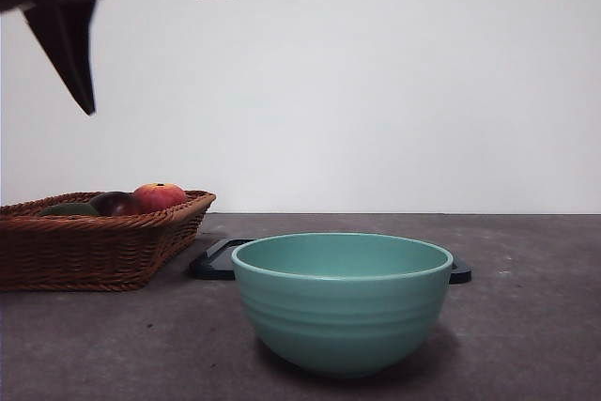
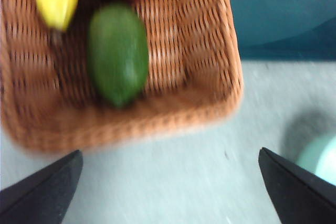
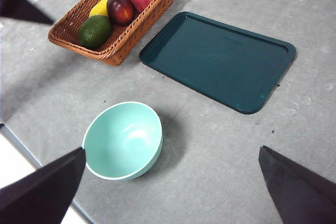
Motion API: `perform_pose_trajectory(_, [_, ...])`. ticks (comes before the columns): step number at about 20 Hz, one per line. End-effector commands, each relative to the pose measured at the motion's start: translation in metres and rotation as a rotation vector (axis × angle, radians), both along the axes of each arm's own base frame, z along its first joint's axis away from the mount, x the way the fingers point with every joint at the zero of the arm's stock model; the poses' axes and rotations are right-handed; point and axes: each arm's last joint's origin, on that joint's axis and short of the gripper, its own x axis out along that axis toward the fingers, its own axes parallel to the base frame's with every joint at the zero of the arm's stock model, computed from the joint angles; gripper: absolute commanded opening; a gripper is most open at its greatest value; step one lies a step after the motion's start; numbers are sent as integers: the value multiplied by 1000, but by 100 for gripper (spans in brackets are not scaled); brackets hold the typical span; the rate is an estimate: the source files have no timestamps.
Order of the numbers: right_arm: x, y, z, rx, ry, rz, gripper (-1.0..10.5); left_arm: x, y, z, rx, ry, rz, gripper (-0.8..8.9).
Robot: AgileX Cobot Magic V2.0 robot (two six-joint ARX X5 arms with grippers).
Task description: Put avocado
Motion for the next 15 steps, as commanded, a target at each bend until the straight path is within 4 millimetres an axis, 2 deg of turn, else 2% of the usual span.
perform_pose_trajectory(1, [0,0,5,1,-27,11,572,26,-6,4,56,-3,-35,768])
perform_pose_trajectory(7, [0,0,5,2,-25,10,572,71,-16,-19,131,103,-60,743])
perform_pose_trajectory(15, [0,0,5,2,-24,10,572,99,-17,-62,197,190,-76,743])
